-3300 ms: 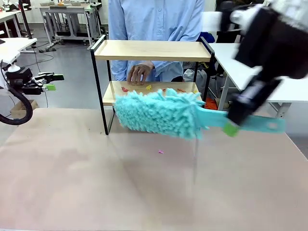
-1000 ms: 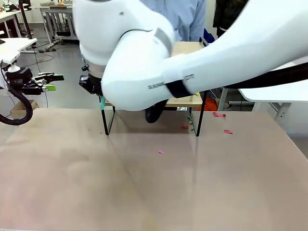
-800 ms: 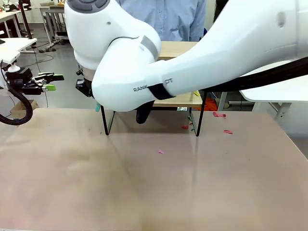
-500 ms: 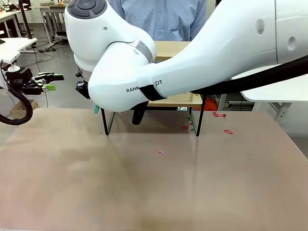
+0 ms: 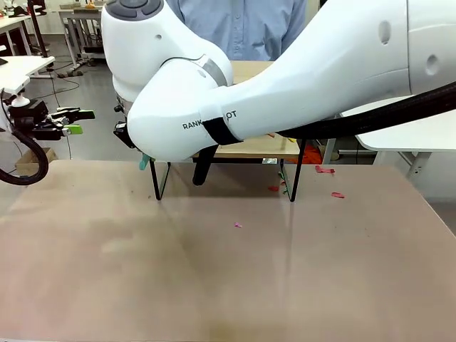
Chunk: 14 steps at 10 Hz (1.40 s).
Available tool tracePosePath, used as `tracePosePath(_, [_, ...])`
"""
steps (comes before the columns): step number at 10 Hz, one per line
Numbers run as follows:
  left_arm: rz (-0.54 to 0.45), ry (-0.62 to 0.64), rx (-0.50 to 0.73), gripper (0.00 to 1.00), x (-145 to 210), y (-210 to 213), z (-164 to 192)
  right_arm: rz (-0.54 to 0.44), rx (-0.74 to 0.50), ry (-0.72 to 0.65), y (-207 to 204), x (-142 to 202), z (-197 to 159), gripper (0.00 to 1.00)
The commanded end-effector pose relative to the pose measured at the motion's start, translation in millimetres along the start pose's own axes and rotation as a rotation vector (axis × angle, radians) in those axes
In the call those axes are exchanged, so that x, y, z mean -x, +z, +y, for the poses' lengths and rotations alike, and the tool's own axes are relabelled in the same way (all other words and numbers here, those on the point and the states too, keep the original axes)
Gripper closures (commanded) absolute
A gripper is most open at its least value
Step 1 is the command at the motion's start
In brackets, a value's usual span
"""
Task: Clean the shelf.
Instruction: Clean the specific section of the Shelf indicated by the human with the Duster.
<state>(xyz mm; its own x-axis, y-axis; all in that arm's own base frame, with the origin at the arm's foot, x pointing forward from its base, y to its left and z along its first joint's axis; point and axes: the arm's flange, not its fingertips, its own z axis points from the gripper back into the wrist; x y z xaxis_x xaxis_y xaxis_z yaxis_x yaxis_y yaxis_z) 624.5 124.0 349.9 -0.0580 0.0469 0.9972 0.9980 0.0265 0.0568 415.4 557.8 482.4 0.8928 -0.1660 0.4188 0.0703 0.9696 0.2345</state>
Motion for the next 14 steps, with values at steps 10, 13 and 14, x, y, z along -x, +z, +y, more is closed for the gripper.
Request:
tracePosePath(10, [0.009, -0.016, 0.008, 0.00, -3, 0, -2, 0.098, 0.089, -0.172, 70, -51, -282, 0.87])
tracePosePath(13, [0.009, -0.016, 0.008, 0.00, -3, 0, -2, 0.070, 0.106, -0.175, 68, -55, -279, 0.87])
tracePosePath(14, [0.009, -0.016, 0.008, 0.00, -3, 0, -2, 0.070, 0.106, -0.175, 68, -55, -279, 0.87])
